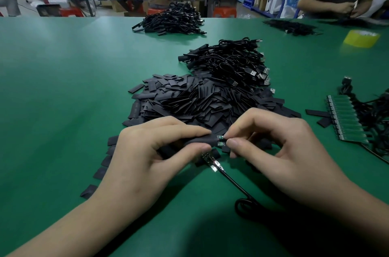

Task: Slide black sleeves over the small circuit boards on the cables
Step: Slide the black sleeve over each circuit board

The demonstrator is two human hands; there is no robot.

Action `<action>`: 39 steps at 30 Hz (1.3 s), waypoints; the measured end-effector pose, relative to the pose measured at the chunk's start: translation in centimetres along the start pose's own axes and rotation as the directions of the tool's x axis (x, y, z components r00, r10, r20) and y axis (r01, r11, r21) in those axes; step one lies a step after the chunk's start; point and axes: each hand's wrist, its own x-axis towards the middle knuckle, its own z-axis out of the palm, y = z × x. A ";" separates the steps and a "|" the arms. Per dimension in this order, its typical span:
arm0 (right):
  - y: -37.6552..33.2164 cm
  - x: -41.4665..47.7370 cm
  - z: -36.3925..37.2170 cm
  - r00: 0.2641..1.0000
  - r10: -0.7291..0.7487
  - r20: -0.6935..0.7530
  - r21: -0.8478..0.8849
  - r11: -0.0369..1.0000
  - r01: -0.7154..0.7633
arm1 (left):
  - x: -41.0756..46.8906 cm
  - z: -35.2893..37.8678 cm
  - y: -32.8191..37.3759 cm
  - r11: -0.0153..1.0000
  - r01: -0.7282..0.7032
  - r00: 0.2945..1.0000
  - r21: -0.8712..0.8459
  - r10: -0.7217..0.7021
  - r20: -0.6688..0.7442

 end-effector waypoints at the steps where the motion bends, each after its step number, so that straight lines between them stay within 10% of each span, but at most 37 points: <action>1: 0.0 0.0 0.0 1.000 -0.017 -0.022 -0.018 1.000 0.017 | 0.0 0.0 0.0 1.000 0.005 1.000 -0.013 -0.005 -0.002; 13: 0.1 -0.1 0.2 0.983 -0.167 -0.069 -0.174 0.973 0.153 | -0.2 0.5 0.3 0.999 -0.001 1.000 -0.042 0.002 0.001; 24: -0.3 0.1 0.1 0.992 0.116 0.050 0.120 0.985 -0.121 | 0.1 0.4 0.2 0.999 0.019 0.993 -0.043 -0.024 -0.118; 39: -0.3 -0.4 1.2 0.968 -0.229 -0.101 -0.336 0.924 0.184 | 0.2 0.8 0.8 0.999 0.009 0.991 -0.041 -0.015 -0.135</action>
